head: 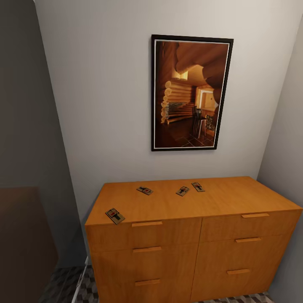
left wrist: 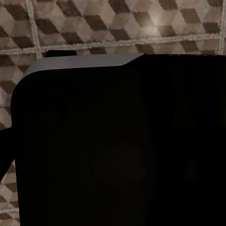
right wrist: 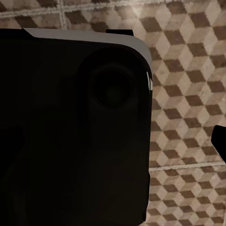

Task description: Take the four mousetraps from the cabinet in the bathroom and place them on the bathroom floor. Make sure all four end up on the same floor surface, and ensure that at least two of them are either under or directly next to the same bathroom sink.

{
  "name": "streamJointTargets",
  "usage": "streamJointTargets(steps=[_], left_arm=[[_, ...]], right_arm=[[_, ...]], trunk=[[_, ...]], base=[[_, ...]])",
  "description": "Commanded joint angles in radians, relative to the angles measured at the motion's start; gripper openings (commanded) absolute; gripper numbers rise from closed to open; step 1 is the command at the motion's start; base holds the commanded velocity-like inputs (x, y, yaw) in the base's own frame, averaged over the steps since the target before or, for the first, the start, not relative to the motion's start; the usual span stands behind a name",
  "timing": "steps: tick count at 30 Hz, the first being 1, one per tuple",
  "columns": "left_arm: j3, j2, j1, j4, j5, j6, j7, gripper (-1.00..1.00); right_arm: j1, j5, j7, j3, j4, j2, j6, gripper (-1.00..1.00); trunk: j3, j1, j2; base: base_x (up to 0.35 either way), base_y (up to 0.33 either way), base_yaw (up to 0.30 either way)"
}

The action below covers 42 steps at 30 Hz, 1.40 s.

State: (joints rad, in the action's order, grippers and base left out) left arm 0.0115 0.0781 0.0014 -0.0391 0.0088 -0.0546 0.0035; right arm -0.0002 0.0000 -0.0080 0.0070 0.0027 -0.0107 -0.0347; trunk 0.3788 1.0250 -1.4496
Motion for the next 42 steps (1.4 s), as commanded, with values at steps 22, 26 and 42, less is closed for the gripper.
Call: streamJointTargets(steps=[22,26,42], left_arm=[[0.001,0.000,0.000,0.000,0.002,-0.001,0.001,1.00],[0.001,0.000,0.000,0.000,0.002,-0.001,0.001,1.00],[0.001,0.000,0.000,0.000,0.002,-0.001,0.001,1.00]], right_arm=[[0.000,0.000,-0.001,0.001,0.000,0.000,-0.004,1.00],[0.000,0.000,-0.001,0.001,0.000,0.000,-0.004,1.00],[0.000,0.000,-0.001,0.001,0.000,0.000,-0.004,1.00]], trunk=[[-0.046,-0.057,0.105],[-0.059,-0.073,0.133],[-0.109,-0.134,0.245]], base=[[0.000,0.000,0.000],[0.000,0.000,0.000],[0.000,0.000,0.000]])
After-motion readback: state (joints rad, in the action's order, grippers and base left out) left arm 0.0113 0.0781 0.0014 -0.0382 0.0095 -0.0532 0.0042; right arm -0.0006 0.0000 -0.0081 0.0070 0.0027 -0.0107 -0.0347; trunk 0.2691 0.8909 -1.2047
